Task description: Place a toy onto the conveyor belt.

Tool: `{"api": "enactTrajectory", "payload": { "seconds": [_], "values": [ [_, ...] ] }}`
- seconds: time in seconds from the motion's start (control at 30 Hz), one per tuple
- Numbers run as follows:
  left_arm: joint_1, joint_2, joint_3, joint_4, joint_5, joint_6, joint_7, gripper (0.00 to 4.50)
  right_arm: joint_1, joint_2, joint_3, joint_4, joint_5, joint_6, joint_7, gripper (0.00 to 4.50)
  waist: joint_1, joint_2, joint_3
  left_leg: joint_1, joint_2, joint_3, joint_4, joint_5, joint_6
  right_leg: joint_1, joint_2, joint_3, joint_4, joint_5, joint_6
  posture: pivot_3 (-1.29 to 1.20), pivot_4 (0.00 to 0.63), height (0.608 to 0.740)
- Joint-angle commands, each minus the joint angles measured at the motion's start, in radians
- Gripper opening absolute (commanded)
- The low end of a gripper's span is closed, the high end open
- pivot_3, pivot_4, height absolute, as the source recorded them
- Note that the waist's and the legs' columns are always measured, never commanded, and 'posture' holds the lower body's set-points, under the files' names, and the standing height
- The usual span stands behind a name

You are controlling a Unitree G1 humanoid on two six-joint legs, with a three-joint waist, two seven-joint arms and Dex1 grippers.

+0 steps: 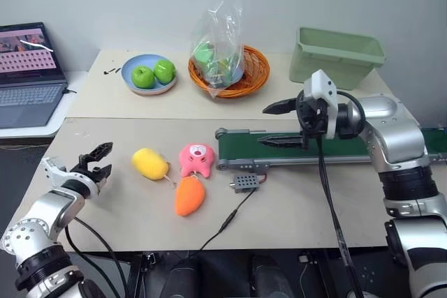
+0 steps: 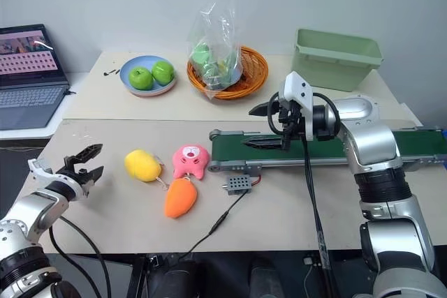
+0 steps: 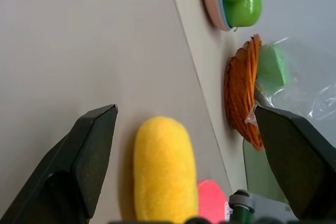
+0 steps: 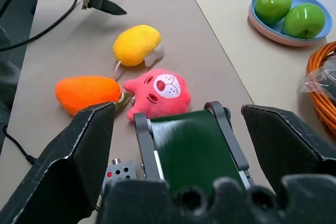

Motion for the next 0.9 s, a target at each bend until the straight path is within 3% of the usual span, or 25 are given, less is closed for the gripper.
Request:
{"api": "enactTrajectory", "payload": {
  "seconds": [0.03,0.3,0.53,0.63,0.9],
  "values": [
    [-0.025,-0.009,-0.025,0.066,0.003,0.003,-0.022,4.43,-0.031,-0.015,-0.02,-0.011,-0.011,-0.018,-0.009,4.5,0.001,0.0,0.0,0.0,0.0,0.0,0.0,0.0,0.0,0.0,0.0,0.0,0.0,0.0,0.0,0.0,0.15,0.74],
    [-0.046,-0.027,-0.159,0.085,0.081,0.068,-0.089,4.43,-0.025,-0.026,-0.032,-0.026,-0.016,-0.01,-0.014,4.5,-0.001,0.0,0.0,0.0,0.0,0.007,0.0,0.0,0.0,0.0,0.0,0.0,-0.001,0.0,0.0,0.0,0.15,0.74],
    [-0.05,-0.044,-0.197,0.101,0.107,0.094,-0.114,4.43,0.002,-0.042,-0.039,-0.056,-0.008,0.004,-0.029,4.5,0.005,0.001,-0.001,0.0,0.0,0.007,0.0,0.0,0.0,0.001,0.0,0.0,-0.001,0.0,0.0,0.0,0.15,0.74],
    [-0.045,-0.05,-0.214,0.098,0.124,0.104,-0.134,3.82,0.006,-0.045,-0.041,-0.063,-0.002,0.008,-0.033,4.5,0.009,0.001,-0.001,0.0,-0.001,0.007,0.0,0.0,0.0,0.001,-0.001,0.0,-0.001,0.0,0.0,0.0,0.15,0.74],
    [-0.053,-0.054,-0.294,-0.008,0.148,0.151,-0.236,0.93,0.006,-0.044,-0.041,-0.068,-0.001,0.008,-0.042,4.5,0.008,0.001,-0.001,0.0,-0.001,0.008,0.0,0.0,0.0,0.001,-0.001,0.0,-0.001,0.0,0.0,0.0,0.15,0.74]
  ]
}}
